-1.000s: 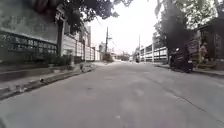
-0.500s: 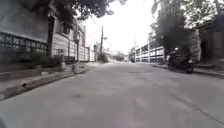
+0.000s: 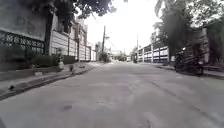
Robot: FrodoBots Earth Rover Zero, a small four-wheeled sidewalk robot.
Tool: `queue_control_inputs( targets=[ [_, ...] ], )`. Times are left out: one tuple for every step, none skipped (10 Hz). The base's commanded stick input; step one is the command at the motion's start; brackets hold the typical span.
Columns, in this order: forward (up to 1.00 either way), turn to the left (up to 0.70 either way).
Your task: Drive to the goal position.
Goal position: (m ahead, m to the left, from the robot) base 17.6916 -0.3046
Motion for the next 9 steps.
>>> queue_control_inputs(
  targets=[
    [1.0,0.01],
    [1.0,0.01],
    [1.0,0.01],
    [1.0,0.01],
    [1.0,0.01],
    [1.0,0.01],
    [1.0,0.01],
    [1.0,0.01],
    [1.0,0.01]
  ],
)
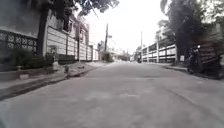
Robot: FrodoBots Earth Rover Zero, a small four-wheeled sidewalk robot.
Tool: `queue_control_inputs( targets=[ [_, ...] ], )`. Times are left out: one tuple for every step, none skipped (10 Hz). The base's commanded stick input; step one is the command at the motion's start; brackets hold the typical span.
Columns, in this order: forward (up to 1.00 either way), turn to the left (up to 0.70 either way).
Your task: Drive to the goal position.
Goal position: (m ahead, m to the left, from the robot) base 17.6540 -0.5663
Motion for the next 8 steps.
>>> queue_control_inputs(
  targets=[
    [1.0,0.01],
    [1.0,0.01],
    [1.0,0.01],
    [1.0,0.01],
    [1.0,0.01],
    [1.0,0.01],
    [1.0,0.01],
    [1.0,0.01]
  ],
)
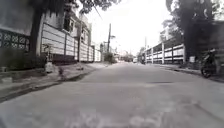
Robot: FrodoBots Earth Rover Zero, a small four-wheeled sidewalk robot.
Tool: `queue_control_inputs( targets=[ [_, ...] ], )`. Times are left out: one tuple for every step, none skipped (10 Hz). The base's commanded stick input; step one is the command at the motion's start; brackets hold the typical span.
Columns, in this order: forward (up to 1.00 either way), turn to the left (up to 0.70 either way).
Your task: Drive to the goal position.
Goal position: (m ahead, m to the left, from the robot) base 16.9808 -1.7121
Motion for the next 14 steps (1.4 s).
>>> queue_control_inputs(
  targets=[
    [1.0,0.01],
    [1.0,0.01],
    [1.0,0.01],
    [1.0,0.01],
    [1.0,0.01],
    [1.0,0.01],
    [1.0,0.01],
    [1.0,0.01],
    [1.0,-0.23],
    [1.0,-0.39],
    [1.0,-0.39],
    [1.0,-0.39],
    [1.0,0.01],
    [1.0,0.01]
  ],
)
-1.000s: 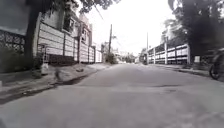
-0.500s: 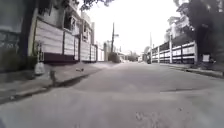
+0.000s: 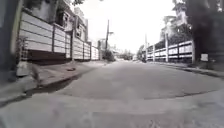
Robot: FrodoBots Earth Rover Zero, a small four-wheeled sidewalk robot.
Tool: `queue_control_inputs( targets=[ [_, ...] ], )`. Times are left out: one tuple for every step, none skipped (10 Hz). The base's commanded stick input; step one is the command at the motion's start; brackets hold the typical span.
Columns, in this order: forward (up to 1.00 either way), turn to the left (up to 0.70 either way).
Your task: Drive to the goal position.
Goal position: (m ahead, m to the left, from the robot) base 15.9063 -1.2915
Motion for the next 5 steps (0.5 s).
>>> queue_control_inputs(
  targets=[
    [1.0,0.01],
    [1.0,0.01],
    [1.0,0.01],
    [1.0,0.01],
    [1.0,0.01]
  ],
)
